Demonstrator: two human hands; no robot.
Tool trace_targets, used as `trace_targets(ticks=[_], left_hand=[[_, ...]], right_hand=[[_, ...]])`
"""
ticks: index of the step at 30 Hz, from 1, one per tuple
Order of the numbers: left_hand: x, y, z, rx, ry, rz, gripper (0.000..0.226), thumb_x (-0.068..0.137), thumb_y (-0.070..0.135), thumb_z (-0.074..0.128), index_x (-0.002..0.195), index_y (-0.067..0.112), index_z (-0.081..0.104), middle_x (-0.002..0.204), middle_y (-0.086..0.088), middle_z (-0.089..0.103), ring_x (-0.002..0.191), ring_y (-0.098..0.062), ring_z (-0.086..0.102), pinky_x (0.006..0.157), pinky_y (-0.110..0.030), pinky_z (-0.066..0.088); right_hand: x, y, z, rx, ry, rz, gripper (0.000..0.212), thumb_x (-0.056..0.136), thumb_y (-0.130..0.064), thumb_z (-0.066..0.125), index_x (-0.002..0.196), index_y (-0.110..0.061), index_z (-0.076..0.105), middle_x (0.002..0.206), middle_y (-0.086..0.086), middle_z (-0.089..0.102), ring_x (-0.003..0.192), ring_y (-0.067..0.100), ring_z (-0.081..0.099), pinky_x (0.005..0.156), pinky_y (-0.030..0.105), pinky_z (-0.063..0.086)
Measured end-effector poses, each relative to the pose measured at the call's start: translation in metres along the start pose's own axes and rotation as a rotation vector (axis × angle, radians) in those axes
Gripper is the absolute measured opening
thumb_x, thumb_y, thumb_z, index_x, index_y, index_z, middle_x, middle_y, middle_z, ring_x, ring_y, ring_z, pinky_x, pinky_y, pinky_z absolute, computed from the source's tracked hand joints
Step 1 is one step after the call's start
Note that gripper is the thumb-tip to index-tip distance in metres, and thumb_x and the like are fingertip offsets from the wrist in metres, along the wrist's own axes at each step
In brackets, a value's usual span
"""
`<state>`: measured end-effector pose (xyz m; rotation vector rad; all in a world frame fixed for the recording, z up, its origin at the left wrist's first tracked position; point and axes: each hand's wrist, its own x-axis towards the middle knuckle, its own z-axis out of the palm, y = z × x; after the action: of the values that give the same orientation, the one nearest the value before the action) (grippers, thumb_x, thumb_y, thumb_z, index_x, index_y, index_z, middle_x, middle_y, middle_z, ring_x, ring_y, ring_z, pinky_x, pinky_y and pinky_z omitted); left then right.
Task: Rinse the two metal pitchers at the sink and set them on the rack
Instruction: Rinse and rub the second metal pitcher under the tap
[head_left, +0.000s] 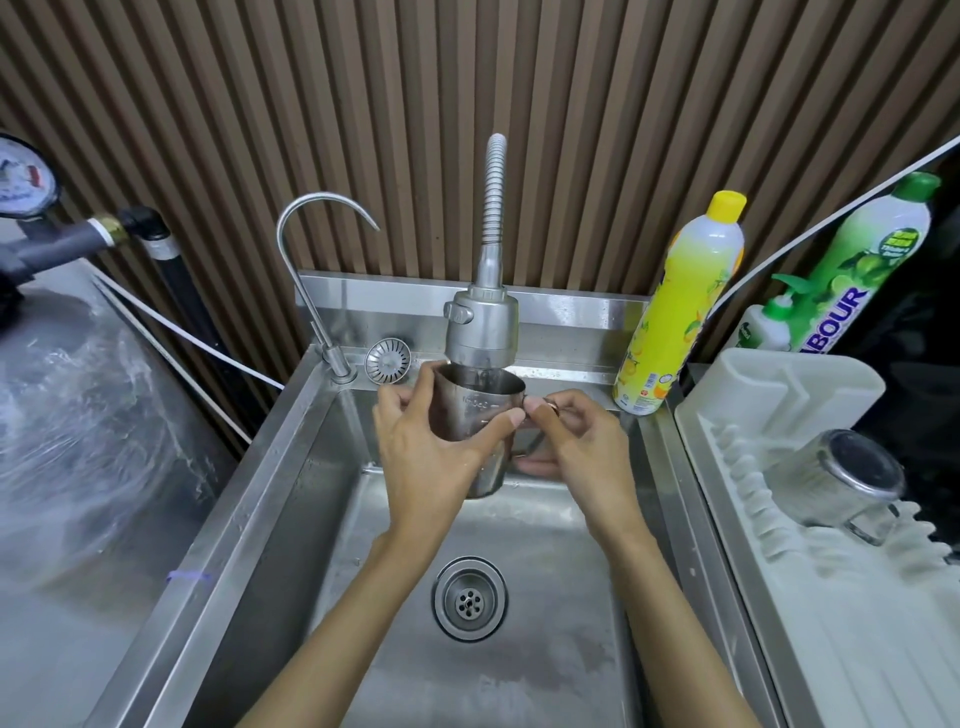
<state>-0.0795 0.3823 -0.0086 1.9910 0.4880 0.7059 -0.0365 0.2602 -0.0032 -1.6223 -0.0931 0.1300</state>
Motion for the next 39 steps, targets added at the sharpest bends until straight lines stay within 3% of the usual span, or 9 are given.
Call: trace_targets(ticks=[5, 8, 13, 16, 19, 26, 31, 34, 39], left_hand=[[-0.003, -0.008, 0.006, -0.143, -0.200, -0.154, 0.052, 0.062, 0.045, 0.081, 0.107, 0.024, 0.067, 0.096, 0.003, 0.056, 0.088, 0.000, 0.058, 0.080, -0.010, 0.042], [-0.001, -0.016, 0.012, -0.303, -0.271, -0.158, 0.054, 0.061, 0.034, 0.085, 0.110, 0.024, 0.065, 0.106, 0.004, 0.068, 0.098, -0.002, 0.063, 0.076, -0.003, 0.043], [0.005, -0.015, 0.025, -0.512, -0.147, -0.120, 0.089, 0.063, -0.002, 0.082, 0.138, 0.024, 0.039, 0.132, 0.009, 0.053, 0.117, -0.004, 0.055, 0.101, -0.015, 0.042], [0.009, -0.010, 0.018, -0.374, -0.018, 0.072, 0.091, 0.060, 0.001, 0.083, 0.122, 0.048, 0.035, 0.123, 0.035, 0.039, 0.114, 0.020, 0.042, 0.097, -0.004, 0.033], [0.005, -0.008, 0.009, -0.183, 0.057, 0.227, 0.087, 0.061, 0.006, 0.084, 0.120, 0.046, 0.034, 0.119, 0.030, 0.035, 0.112, 0.028, 0.034, 0.096, 0.003, 0.026], [-0.007, -0.004, 0.003, 0.018, 0.059, 0.065, 0.092, 0.050, 0.070, 0.066, 0.125, 0.016, 0.056, 0.101, 0.004, 0.038, 0.098, -0.008, 0.043, 0.083, -0.005, 0.029], [-0.008, -0.010, 0.010, -0.067, -0.150, -0.114, 0.044, 0.068, 0.048, 0.075, 0.100, 0.020, 0.063, 0.089, 0.006, 0.051, 0.087, -0.010, 0.056, 0.069, -0.006, 0.037], [0.000, -0.012, 0.011, -0.271, -0.308, -0.170, 0.043, 0.068, 0.034, 0.082, 0.106, 0.021, 0.064, 0.096, 0.007, 0.070, 0.089, 0.001, 0.064, 0.074, -0.003, 0.043], [0.017, -0.005, 0.011, -0.403, -0.302, -0.086, 0.065, 0.061, 0.009, 0.085, 0.118, 0.015, 0.057, 0.106, 0.004, 0.068, 0.101, -0.009, 0.064, 0.086, -0.014, 0.048]], right_hand=[[-0.004, -0.015, -0.006, -0.461, 0.125, -0.132, 0.017, 0.085, -0.036, 0.063, 0.077, -0.026, 0.053, 0.090, 0.005, 0.071, 0.086, 0.031, 0.067, 0.079, 0.050, 0.054], [-0.010, -0.019, -0.004, -0.579, 0.149, -0.205, 0.011, 0.090, -0.028, 0.058, 0.085, -0.020, 0.051, 0.089, 0.001, 0.067, 0.089, 0.023, 0.059, 0.079, 0.033, 0.043], [-0.003, -0.005, 0.002, -0.015, 0.000, -0.106, 0.013, 0.091, -0.009, 0.054, 0.083, -0.019, 0.053, 0.100, -0.013, 0.066, 0.092, -0.006, 0.060, 0.081, 0.017, 0.043], [0.008, 0.011, 0.008, 0.385, -0.171, 0.017, 0.019, 0.094, -0.003, 0.048, 0.079, -0.014, 0.048, 0.126, 0.000, 0.061, 0.117, 0.019, 0.056, 0.104, 0.034, 0.042], [0.007, 0.019, 0.013, 0.538, -0.245, 0.097, 0.014, 0.095, -0.003, 0.046, 0.083, -0.010, 0.048, 0.113, 0.015, 0.059, 0.103, 0.025, 0.060, 0.102, 0.037, 0.046], [-0.001, 0.012, 0.006, 0.102, -0.059, 0.048, 0.011, 0.091, -0.018, 0.058, 0.082, -0.011, 0.058, 0.085, 0.008, 0.068, 0.076, 0.022, 0.068, 0.061, 0.035, 0.060], [-0.004, -0.009, -0.007, -0.468, 0.088, -0.110, 0.021, 0.085, -0.039, 0.061, 0.077, -0.021, 0.055, 0.090, 0.006, 0.070, 0.083, 0.032, 0.067, 0.074, 0.051, 0.055], [-0.009, -0.022, -0.008, -0.635, 0.102, -0.204, 0.019, 0.090, -0.033, 0.057, 0.082, -0.018, 0.050, 0.087, 0.002, 0.067, 0.087, 0.032, 0.063, 0.081, 0.039, 0.046], [-0.004, -0.013, -0.007, -0.258, 0.033, -0.124, 0.010, 0.091, -0.019, 0.057, 0.082, -0.015, 0.053, 0.098, -0.001, 0.065, 0.092, 0.015, 0.058, 0.077, 0.023, 0.041]])
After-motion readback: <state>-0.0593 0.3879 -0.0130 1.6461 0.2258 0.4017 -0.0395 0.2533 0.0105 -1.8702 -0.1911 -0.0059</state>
